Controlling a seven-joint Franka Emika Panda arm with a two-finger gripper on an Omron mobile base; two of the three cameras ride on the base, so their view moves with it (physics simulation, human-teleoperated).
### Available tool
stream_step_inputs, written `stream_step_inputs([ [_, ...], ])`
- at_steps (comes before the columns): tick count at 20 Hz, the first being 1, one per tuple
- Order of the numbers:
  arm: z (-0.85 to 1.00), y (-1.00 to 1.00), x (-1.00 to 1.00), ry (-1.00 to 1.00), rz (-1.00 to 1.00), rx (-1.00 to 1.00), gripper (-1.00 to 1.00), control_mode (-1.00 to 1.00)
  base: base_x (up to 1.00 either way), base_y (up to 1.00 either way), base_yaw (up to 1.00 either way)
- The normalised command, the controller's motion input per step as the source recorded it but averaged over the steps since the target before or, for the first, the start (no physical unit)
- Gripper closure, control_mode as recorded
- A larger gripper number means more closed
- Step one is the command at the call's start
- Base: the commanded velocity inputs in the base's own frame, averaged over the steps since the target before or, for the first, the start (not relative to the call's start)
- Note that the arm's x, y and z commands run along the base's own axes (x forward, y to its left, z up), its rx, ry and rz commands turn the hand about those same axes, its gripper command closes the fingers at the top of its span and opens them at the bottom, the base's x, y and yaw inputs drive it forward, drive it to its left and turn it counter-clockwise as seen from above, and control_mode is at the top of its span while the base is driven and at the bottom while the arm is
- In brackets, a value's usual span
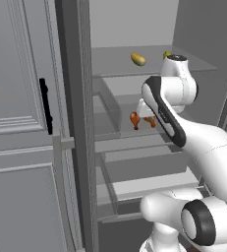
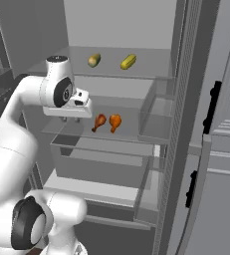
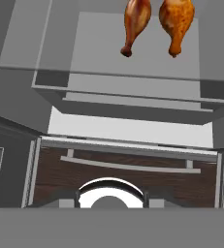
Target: Place one cucumber and one chicken drumstick in each tupperware on the nearby counter, to pack two identical lunches.
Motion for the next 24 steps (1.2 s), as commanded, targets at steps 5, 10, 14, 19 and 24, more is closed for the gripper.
stream_step_inputs([
  [5,0.00,-0.06,-0.01,0.00,0.00,0.00,-1.00,-1.00,0.00,0.00,0.00],
  [10,0.00,-0.11,-0.09,0.01,-0.03,0.00,-1.00,-1.00,0.00,0.00,0.00],
  [14,-0.38,0.04,-0.05,0.01,-0.01,0.00,-1.00,-1.00,0.00,0.00,0.00],
  [19,-0.58,0.29,0.47,0.00,-0.02,-0.03,-1.00,-1.00,0.00,0.00,0.00],
  [24,-0.25,0.09,0.67,0.00,-0.04,-0.04,-1.00,-1.00,0.00,0.00,0.00],
])
